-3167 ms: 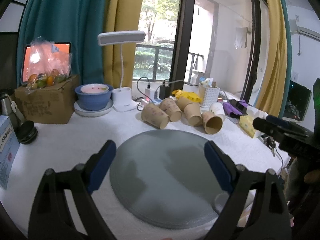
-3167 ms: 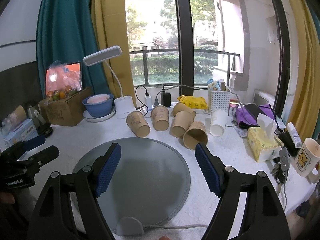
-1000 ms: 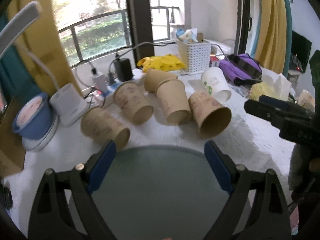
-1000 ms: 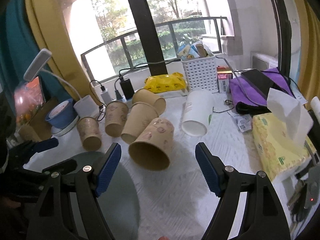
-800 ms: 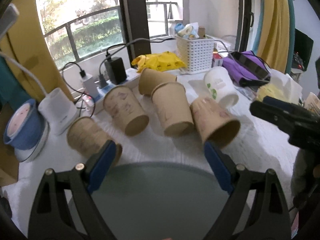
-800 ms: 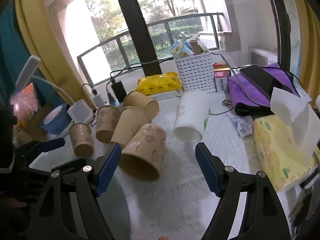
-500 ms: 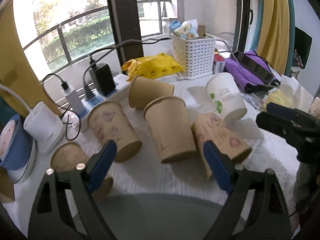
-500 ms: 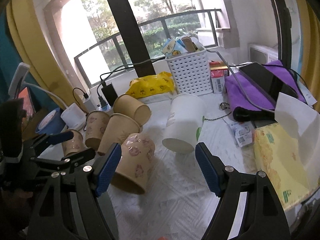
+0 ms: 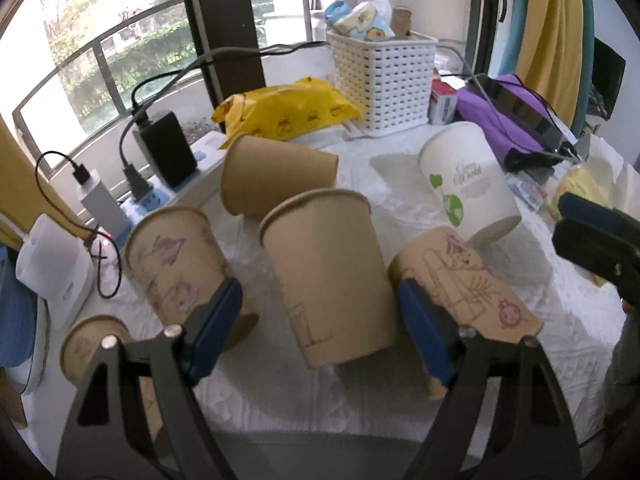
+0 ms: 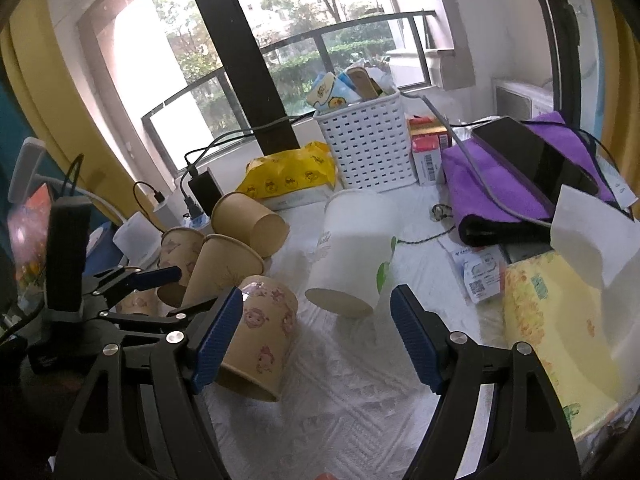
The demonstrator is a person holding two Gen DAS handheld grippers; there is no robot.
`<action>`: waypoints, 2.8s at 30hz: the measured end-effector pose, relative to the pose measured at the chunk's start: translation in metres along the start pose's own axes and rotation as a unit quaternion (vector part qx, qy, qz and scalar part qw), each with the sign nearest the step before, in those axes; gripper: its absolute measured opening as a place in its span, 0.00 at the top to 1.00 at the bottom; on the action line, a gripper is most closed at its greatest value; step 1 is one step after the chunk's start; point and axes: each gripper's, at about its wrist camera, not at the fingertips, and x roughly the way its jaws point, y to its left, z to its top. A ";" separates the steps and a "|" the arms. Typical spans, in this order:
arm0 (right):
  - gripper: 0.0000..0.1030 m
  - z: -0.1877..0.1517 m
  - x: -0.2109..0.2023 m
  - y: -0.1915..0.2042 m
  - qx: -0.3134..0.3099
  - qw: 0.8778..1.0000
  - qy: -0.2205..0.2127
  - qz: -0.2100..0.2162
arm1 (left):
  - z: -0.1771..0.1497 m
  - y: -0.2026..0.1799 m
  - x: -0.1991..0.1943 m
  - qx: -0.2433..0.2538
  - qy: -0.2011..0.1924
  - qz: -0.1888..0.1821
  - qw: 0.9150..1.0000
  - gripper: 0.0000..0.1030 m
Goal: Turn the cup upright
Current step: 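Close the left gripper around the body of the tan cup, then lift the tan cup with the left gripper while the right gripper approaches it, then grasp the cup with the right gripper while the left gripper opens and releases it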
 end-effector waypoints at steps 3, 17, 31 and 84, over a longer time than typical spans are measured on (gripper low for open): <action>0.23 -0.001 0.000 0.000 0.002 1.000 0.002 -0.002 | 0.002 -0.003 0.000 0.012 0.001 -0.003 1.000 0.34; 0.23 0.001 -0.013 0.000 0.005 1.000 -0.013 -0.010 | 0.007 -0.002 0.003 0.017 0.025 -0.018 0.999 0.44; 0.23 0.007 -0.028 0.021 -0.016 0.999 -0.025 -0.015 | 0.014 0.004 -0.052 0.005 -0.024 -0.023 0.999 0.44; 0.23 -0.085 -0.133 0.228 -0.126 0.981 0.017 0.148 | -0.222 0.008 -0.269 -0.031 -0.251 -0.071 0.965 0.44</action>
